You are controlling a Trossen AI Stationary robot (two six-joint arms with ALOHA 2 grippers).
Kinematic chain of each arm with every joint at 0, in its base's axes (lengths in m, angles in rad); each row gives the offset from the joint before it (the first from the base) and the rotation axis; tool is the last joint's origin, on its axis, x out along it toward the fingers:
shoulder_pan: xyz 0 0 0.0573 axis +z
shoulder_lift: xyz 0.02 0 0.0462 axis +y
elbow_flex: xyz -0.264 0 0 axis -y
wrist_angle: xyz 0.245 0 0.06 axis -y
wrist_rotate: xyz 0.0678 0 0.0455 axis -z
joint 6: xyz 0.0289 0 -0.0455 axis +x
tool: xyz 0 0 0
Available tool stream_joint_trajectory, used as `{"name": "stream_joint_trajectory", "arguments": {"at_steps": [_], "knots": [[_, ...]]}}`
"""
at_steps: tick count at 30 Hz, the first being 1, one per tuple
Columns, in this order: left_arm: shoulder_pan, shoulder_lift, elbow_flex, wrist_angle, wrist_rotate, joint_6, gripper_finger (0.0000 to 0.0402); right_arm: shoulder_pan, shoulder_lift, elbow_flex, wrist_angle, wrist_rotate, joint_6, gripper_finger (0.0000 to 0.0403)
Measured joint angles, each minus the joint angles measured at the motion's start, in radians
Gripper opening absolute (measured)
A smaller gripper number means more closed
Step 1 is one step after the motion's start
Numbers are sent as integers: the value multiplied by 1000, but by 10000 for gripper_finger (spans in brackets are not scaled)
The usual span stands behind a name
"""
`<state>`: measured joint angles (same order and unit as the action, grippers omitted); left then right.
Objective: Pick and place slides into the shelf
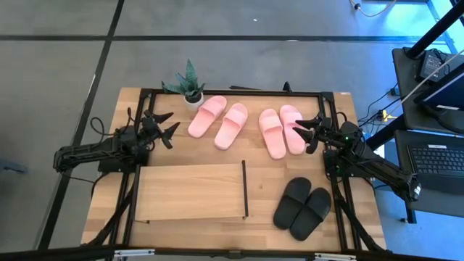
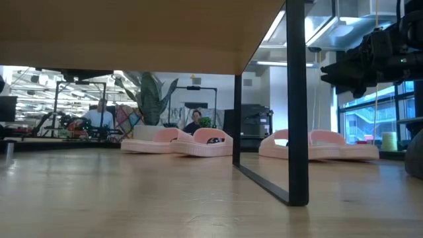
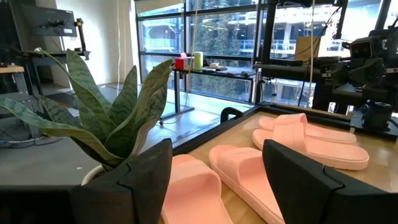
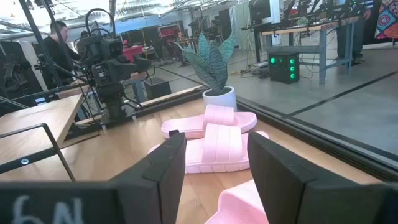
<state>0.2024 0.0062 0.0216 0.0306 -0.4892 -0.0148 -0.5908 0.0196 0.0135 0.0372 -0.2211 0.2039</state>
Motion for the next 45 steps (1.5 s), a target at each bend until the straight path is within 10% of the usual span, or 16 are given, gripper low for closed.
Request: {"name": "stream_joint_trajectory", "arguments": {"at_steps": [45], "knots": [[0, 0, 0, 0, 0, 0, 242, 0, 0, 0, 18, 1, 232, 174]]}}
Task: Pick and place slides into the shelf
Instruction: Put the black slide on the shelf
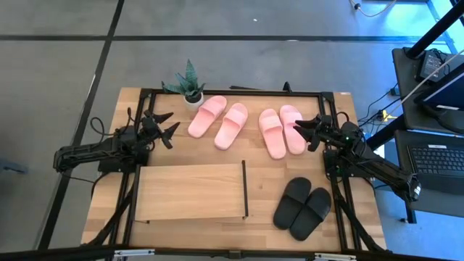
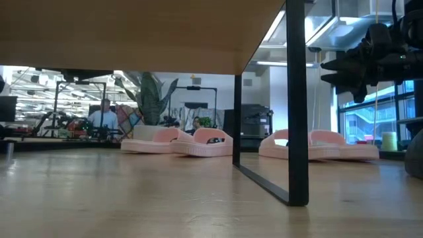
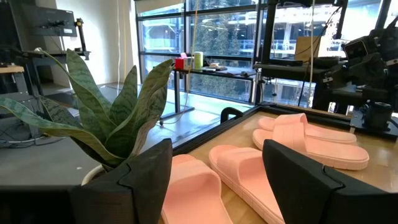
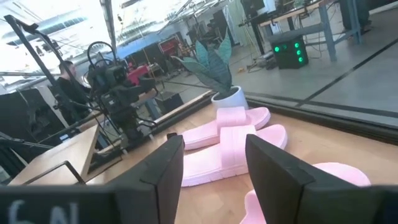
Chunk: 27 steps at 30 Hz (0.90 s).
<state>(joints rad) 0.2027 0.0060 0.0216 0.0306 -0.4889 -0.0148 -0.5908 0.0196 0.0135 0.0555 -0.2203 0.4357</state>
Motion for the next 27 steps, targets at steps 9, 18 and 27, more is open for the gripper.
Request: {"name": "stream_joint_trajectory", "arguments": {"at_steps": [9, 18, 27], "knots": [[0, 0, 0, 0, 0, -2, 242, 0, 0, 0, 0, 54, -44, 252], [0, 0, 0, 0, 0, -16, 242, 0, 0, 2, 62, 92, 20, 294], [0, 0, 0, 0, 0, -63, 242, 0, 46, 204, -69, 97, -187, 278]]}}
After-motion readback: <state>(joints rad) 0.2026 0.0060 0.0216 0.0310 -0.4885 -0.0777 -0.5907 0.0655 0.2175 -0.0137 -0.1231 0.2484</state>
